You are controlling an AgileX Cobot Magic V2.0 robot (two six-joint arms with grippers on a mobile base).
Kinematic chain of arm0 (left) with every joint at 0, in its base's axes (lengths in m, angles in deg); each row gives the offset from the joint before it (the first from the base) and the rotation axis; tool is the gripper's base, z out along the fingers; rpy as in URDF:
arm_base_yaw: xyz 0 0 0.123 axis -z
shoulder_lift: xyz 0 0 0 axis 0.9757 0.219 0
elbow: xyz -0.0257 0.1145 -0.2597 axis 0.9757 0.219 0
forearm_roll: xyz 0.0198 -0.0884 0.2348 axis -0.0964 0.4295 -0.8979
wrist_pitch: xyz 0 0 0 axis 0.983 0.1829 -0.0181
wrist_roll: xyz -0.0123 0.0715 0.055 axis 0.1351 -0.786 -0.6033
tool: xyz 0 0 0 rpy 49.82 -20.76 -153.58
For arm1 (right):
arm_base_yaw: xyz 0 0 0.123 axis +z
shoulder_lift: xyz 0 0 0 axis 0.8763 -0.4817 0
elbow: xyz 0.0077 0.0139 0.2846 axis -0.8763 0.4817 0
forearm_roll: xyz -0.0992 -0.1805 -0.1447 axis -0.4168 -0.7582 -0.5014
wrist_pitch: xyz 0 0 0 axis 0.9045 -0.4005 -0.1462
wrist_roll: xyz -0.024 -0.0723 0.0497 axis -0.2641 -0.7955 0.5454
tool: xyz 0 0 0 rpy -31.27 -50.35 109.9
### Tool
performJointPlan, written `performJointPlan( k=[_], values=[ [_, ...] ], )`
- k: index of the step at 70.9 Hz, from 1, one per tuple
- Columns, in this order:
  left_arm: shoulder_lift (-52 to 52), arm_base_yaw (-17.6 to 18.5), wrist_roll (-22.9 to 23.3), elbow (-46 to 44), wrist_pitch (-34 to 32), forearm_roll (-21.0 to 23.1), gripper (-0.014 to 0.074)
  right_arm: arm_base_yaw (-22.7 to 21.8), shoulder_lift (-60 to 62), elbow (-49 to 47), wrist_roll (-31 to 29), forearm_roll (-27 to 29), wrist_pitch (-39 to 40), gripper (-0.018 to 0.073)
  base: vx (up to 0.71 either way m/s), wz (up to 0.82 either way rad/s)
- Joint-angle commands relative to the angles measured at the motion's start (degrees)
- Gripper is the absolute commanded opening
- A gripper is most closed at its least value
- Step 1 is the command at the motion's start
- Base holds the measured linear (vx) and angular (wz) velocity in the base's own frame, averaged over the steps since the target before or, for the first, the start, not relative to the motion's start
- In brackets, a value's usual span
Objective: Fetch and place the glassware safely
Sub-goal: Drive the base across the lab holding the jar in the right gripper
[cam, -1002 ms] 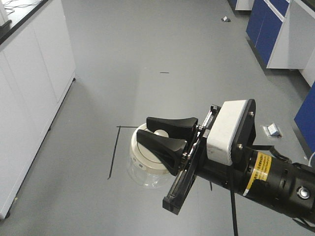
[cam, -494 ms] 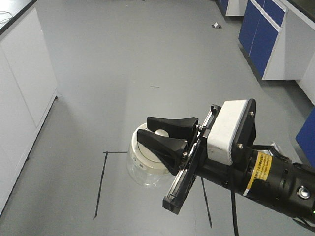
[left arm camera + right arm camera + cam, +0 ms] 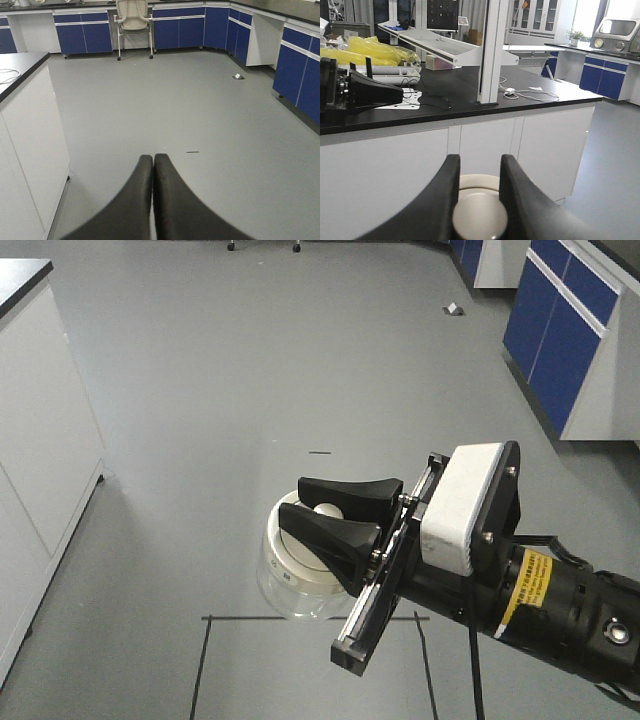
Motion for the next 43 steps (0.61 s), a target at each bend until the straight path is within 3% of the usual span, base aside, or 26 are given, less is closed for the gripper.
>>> performJointPlan(
  k=[1, 43],
  values=[
    [0.1, 0.1, 0.5, -1.7, -4.3, 0.5, -0.0007, -0.2, 1.9, -1.6, -0.2, 1.7, 5.2, -0.0004, 0.46, 0.08],
    [0.1, 0.1, 0.5, -1.7, -4.1, 0.5, -0.0007, -0.2, 1.9, -1.6, -0.2, 1.7, 5.2, -0.0004, 0.46, 0.01]
  ],
)
